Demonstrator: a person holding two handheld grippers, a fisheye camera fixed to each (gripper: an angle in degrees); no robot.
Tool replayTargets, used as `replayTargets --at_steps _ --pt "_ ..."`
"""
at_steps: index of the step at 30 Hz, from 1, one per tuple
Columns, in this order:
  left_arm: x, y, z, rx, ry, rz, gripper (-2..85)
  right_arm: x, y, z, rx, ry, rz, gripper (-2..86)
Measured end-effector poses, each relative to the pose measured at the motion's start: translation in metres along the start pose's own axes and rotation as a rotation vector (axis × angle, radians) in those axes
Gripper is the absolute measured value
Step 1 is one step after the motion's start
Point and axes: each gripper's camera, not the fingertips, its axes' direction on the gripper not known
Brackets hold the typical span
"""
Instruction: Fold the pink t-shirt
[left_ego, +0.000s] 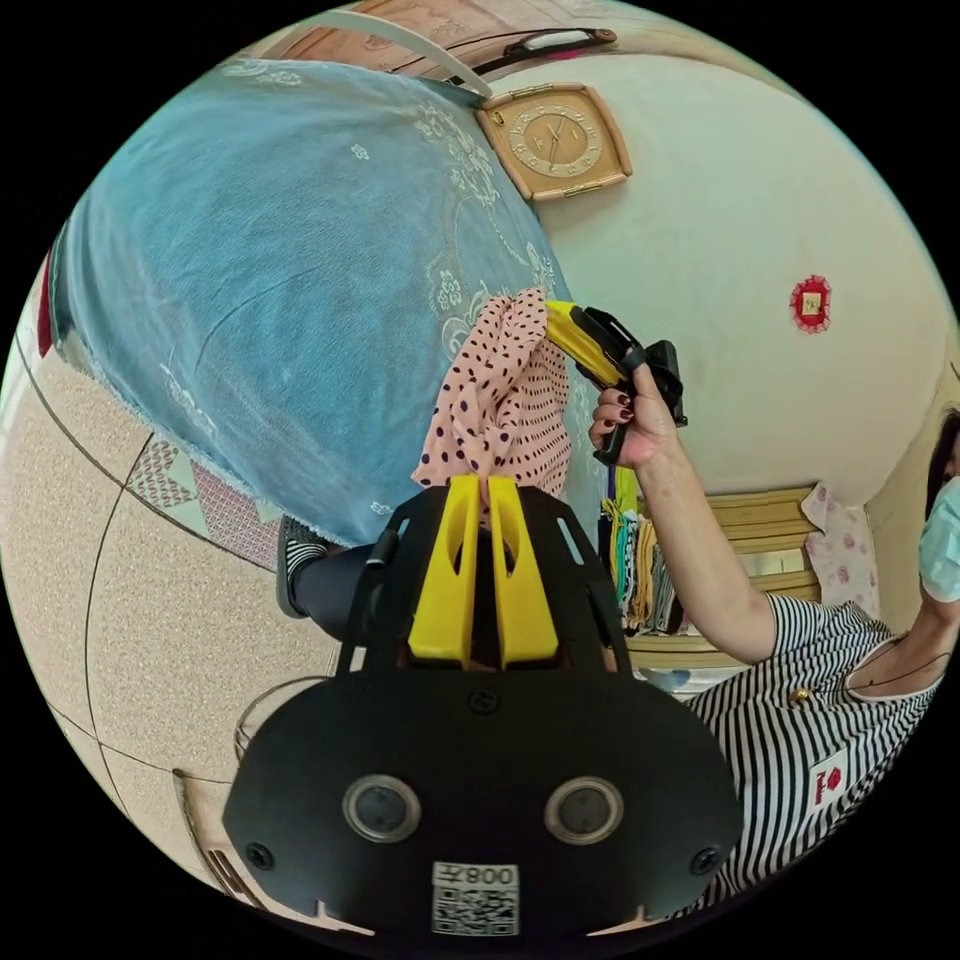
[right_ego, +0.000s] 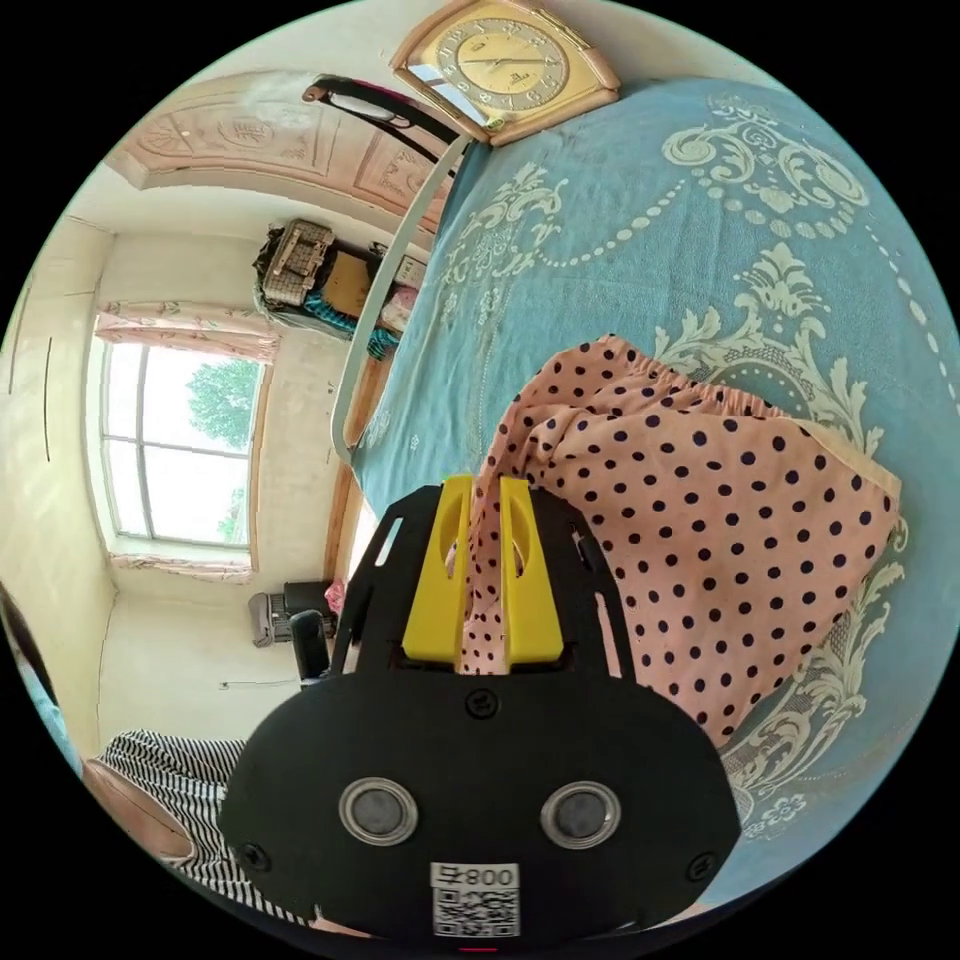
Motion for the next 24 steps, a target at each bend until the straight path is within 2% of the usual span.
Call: replayTargets --at_steps 4,9,14,18,24 --pt "0.022 0.004 -0.016 0.025 -0.045 0.076 0.6 -0.021 0.025 -0.021 0.032 -0.017 -0.066 4.6" --pt "0.059 0.002 -0.018 0.034 -0.141 0.2 0.5 -0.049 0.082 0.007 -0.12 0.056 -0.146 2.1" --pt "0.058 0.013 -0.016 0.007 -0.221 0.146 0.4 -0.059 0.105 0.055 -0.255 0.163 -0.153 0.7" --pt "0.063 0.03 -0.026 0.034 -0.241 0.118 0.3 -0.064 0.102 0.068 -0.269 0.11 -0.133 0.3" --pt "0.104 0.035 -0.019 0.062 -0.269 0.248 0.3 -0.098 0.11 0.08 -0.284 0.211 -0.187 0.1"
